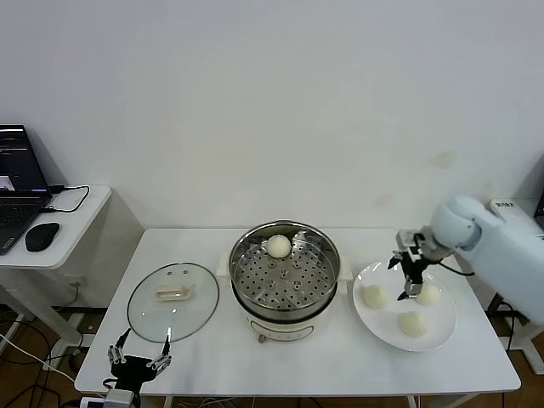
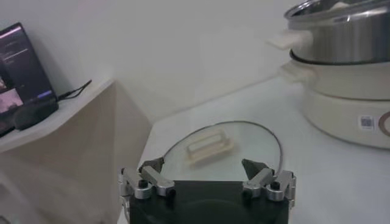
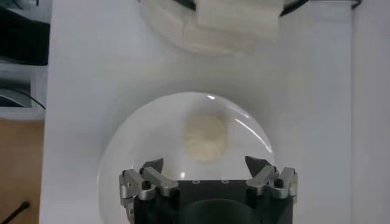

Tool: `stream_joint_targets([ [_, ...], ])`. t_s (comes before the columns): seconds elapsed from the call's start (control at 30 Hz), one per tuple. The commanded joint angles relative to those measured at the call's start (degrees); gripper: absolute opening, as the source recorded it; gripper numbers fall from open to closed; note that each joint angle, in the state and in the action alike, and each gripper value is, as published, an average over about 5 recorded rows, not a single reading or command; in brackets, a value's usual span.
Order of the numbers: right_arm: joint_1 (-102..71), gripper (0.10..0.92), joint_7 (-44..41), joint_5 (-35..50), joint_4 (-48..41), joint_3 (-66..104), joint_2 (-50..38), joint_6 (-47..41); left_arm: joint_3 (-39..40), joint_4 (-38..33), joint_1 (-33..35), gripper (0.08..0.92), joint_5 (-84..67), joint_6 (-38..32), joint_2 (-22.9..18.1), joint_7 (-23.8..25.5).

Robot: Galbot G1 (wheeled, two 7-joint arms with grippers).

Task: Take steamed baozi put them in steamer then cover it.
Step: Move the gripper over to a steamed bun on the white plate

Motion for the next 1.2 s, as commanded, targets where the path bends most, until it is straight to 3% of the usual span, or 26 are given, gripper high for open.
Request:
stream_joint_targets([
  [0.03,-6.69,0.823,2.33,-5.06,-3.98,3.9,4.42,0.43,0.09,0.51,-0.05,0.823,0.14,-0.02,-0.04,0.01],
  [1.2,-7.51,0.823,6.38,-8.11,-11.36,4.48,9.92,1.73,0.35,2.81,-0.96,0.823,0.18,-0.17,0.1,-0.04],
])
